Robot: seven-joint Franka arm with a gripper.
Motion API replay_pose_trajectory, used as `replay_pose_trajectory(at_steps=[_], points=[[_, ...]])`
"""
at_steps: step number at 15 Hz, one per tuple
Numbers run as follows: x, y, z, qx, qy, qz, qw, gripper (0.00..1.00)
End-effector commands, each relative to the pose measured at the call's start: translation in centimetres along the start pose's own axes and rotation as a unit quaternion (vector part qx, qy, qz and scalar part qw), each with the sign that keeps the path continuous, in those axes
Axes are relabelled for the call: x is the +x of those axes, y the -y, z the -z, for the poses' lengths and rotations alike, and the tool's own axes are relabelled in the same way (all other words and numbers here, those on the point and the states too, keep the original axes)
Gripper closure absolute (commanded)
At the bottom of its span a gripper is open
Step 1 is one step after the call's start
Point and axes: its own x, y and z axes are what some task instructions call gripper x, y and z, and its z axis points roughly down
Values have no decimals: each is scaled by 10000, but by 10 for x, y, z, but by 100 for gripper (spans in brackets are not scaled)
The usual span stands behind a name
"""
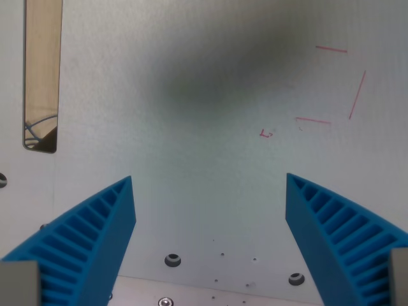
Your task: Rotate around gripper negative y
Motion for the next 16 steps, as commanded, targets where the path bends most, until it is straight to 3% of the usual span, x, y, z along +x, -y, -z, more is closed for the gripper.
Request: replay_pose_trajectory(at_steps=[1, 16], points=[[0, 0, 2, -3, 37, 4, 10000, 0], [0, 0, 2, -3, 911, 4, 9958, 0]])
